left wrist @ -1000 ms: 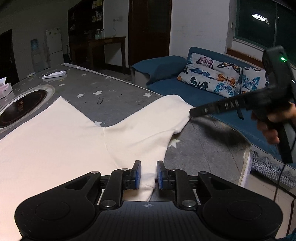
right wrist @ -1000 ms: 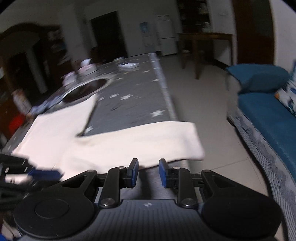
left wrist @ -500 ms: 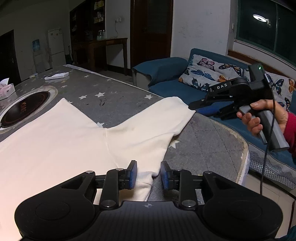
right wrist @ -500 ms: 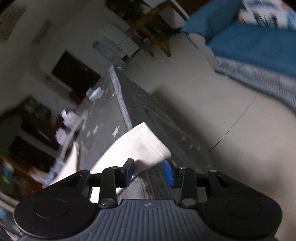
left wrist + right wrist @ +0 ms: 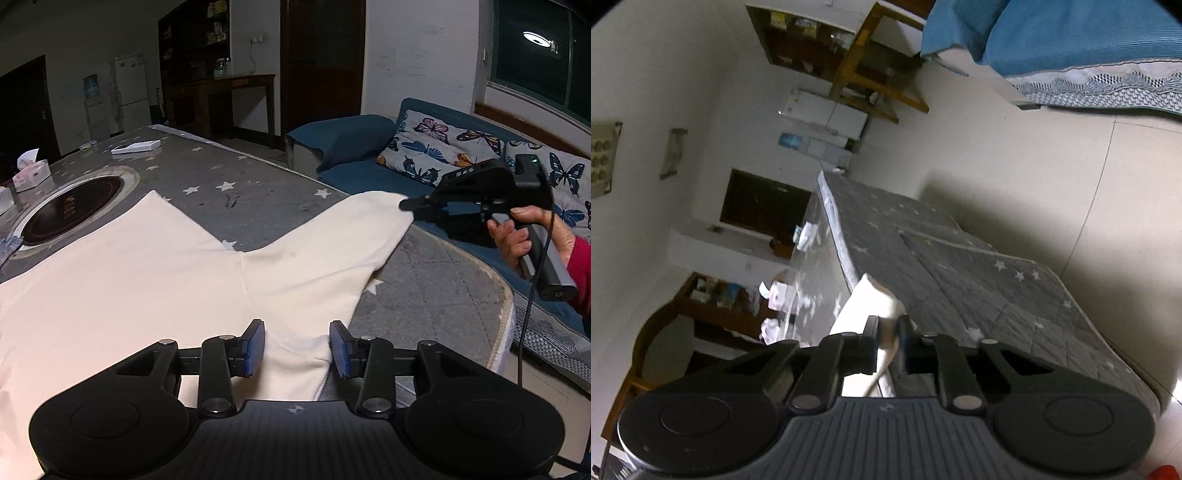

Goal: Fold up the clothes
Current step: 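Grasp the sleeve with the right gripper and fold it across the body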

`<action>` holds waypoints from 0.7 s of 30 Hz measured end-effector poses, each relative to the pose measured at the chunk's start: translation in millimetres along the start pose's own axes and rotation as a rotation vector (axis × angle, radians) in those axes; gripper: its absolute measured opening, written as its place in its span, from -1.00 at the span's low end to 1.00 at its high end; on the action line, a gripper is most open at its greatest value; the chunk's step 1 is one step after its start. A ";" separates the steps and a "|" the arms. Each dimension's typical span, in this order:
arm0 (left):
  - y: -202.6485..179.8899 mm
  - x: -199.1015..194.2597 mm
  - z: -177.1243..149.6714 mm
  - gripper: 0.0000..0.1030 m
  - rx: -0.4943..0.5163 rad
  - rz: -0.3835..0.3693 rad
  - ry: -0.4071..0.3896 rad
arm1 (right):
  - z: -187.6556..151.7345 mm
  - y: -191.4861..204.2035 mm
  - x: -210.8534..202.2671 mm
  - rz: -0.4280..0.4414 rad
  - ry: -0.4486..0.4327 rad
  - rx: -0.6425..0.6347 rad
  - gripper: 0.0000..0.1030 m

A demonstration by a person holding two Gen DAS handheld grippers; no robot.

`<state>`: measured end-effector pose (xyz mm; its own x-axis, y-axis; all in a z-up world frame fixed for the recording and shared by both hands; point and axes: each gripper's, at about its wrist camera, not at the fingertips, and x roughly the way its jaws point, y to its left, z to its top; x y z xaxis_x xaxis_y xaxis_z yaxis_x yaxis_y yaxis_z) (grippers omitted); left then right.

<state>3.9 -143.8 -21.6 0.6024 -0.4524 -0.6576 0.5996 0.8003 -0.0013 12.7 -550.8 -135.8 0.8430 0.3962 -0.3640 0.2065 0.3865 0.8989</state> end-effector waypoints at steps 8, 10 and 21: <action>7.3 -6.6 -6.4 -0.08 -0.027 0.014 -0.011 | 0.7 43.2 -8.9 0.070 -0.005 -0.100 -0.91; 9.6 -10.5 -8.2 -0.06 -0.035 0.016 -0.018 | -0.5 58.6 -9.6 0.090 0.000 -0.133 -0.91; 21.0 -38.3 -35.8 -0.01 -0.095 -0.004 -0.031 | -44.8 191.3 32.9 0.250 0.169 -0.406 -0.91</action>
<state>-25.4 -95.6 -23.5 0.6170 -0.4666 -0.6337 0.5505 0.8313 -0.0761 57.7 -426.5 13.2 0.7430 0.6341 -0.2143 -0.2293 0.5420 0.8085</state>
